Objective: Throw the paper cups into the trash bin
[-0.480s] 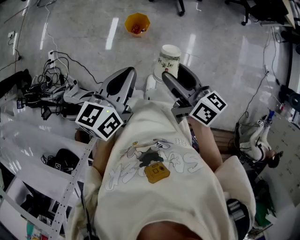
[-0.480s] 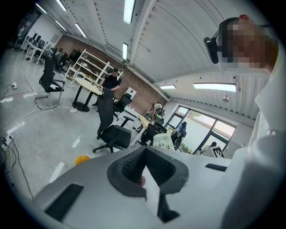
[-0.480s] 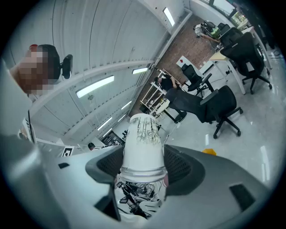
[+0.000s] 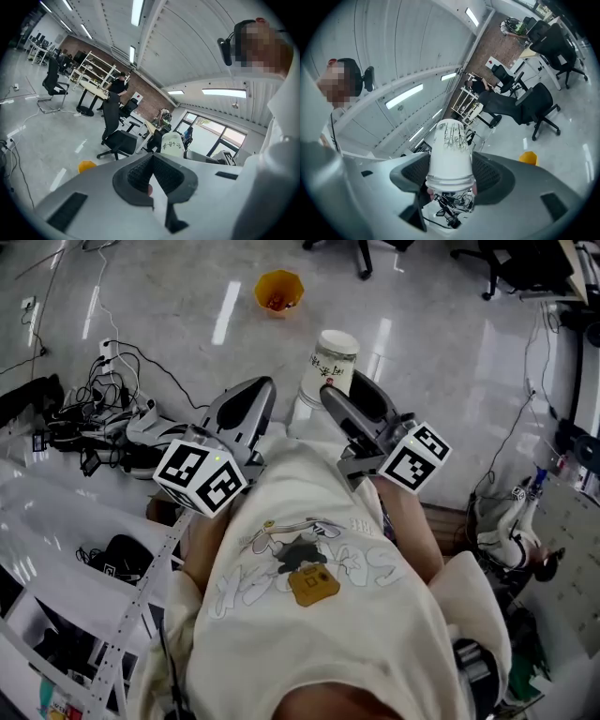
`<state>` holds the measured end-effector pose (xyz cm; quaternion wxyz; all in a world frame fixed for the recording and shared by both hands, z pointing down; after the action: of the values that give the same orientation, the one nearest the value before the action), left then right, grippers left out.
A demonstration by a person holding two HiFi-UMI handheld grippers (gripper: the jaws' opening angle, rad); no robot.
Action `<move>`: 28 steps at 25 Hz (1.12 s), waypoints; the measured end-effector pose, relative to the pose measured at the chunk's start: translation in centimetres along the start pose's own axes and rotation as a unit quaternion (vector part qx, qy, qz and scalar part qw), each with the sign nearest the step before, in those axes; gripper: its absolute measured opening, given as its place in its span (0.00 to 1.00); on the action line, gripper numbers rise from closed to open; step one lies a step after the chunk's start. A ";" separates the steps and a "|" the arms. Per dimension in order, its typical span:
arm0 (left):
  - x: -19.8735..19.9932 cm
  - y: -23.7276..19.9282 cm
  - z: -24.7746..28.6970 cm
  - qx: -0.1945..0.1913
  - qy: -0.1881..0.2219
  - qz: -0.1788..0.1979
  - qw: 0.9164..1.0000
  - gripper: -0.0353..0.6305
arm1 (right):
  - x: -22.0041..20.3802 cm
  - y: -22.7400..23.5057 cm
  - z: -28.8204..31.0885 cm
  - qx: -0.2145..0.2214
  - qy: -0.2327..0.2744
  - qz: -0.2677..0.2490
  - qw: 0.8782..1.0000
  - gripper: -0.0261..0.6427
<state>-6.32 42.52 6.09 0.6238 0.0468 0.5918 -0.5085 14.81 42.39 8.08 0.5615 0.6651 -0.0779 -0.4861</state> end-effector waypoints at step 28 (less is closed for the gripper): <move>11.6 -18.5 10.5 0.008 0.000 -0.072 0.997 0.06 | 9.7 8.4 20.8 -0.046 -0.031 0.017 0.998 0.47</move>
<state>-14.40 20.05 10.12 0.5847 0.0087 0.5900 -0.5568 8.25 19.12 11.65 0.5969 0.6215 -0.0842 -0.5003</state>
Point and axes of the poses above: the fingertips, and each gripper's own axes: z forward along the fingers, y to its right, x out of its top, the point moved 8 cm from there along -z, backward along the fingers, and after that the axes turned 3 degrees about z, right-handed, at the moved point
